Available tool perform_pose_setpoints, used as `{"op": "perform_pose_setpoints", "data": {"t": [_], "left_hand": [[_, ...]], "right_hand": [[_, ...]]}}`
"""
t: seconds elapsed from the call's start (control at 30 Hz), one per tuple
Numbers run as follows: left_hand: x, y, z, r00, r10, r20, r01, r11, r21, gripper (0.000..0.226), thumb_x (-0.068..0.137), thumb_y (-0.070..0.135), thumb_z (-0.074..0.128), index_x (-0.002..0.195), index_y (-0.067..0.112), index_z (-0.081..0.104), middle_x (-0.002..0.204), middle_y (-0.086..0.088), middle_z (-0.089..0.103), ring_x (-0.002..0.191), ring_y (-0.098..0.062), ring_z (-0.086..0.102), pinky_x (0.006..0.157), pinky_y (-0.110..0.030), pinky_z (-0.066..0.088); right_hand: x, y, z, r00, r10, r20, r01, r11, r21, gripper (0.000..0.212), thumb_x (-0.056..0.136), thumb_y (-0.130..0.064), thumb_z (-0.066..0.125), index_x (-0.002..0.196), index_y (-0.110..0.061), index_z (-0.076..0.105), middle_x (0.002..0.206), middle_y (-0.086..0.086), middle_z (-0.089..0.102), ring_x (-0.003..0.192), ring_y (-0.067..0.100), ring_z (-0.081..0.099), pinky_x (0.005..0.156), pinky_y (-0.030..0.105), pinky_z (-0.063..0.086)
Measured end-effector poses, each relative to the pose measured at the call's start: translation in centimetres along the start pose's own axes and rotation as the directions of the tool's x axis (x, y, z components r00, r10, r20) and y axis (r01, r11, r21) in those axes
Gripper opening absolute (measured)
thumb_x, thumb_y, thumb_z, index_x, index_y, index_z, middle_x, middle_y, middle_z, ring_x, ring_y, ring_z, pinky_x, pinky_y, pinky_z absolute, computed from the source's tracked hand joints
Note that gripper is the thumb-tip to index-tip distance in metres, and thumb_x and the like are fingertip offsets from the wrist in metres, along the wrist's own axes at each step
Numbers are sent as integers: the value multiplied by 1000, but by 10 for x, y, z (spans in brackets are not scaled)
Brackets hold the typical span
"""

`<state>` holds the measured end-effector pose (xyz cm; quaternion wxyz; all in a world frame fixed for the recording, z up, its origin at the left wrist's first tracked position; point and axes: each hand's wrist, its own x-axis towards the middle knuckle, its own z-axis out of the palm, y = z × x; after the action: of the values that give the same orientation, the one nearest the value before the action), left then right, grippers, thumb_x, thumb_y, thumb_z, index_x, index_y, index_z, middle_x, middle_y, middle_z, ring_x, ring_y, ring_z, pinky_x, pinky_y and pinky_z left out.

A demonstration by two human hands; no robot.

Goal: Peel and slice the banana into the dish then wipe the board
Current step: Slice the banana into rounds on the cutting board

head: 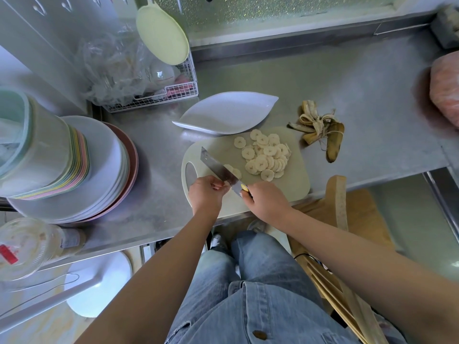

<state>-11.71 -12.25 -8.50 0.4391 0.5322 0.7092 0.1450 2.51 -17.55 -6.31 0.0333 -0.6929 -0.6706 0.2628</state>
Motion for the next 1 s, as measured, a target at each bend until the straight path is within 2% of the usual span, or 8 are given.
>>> {"op": "perform_pose_setpoints", "data": {"t": [0.1,0.2,0.4,0.67,0.8,1.0], "left_hand": [[-1,0,-1,1000,7,7,-7,1000,-6,9,77,19,78,81,12,74,78,3,71,76,-12,65,71,-21,47],[-2,0,-2,1000,21,5,-21,1000,-2,7,78,18,78,80,13,73,76,5,69,77,-12,65,70,-20,45],[-2,0,-1,1000,11,-2,-11,1000,27,6,78,19,77,81,13,74,82,1,73,80,-15,67,71,-21,47],[-3,2,-1,1000,-6,6,6,999,38,5,79,19,76,81,15,74,77,4,69,81,-16,66,68,-20,43],[-3,2,-1,1000,-9,-7,10,999,52,7,79,21,76,81,14,74,79,3,72,81,-16,66,68,-21,45],[-3,2,-1,1000,-8,-2,8,998,58,8,80,22,76,82,15,74,82,2,73,81,-15,66,68,-20,44]], "right_hand": [[-1,2,-4,999,-27,-37,27,999,16,34,97,-24,47,66,-11,40,55,0,34,56,25,38,54,31,22],[-2,3,-9,996,-48,-74,50,998,25,36,96,-22,49,63,-11,39,49,-6,26,50,22,36,44,26,15],[-2,3,-12,996,-64,-61,64,998,2,36,96,-25,49,63,-13,38,51,-9,28,47,12,33,45,21,14],[0,1,-5,999,-33,-15,34,999,7,34,97,-24,45,67,-12,38,54,-6,28,57,22,38,46,27,16],[0,-1,2,1000,-20,6,20,1000,-4,33,98,-24,44,69,-10,38,55,-2,27,61,24,39,56,32,23],[-1,4,-1,999,-35,-34,36,999,34,45,96,-23,47,57,-18,26,50,-5,25,52,23,35,46,32,15]]}}
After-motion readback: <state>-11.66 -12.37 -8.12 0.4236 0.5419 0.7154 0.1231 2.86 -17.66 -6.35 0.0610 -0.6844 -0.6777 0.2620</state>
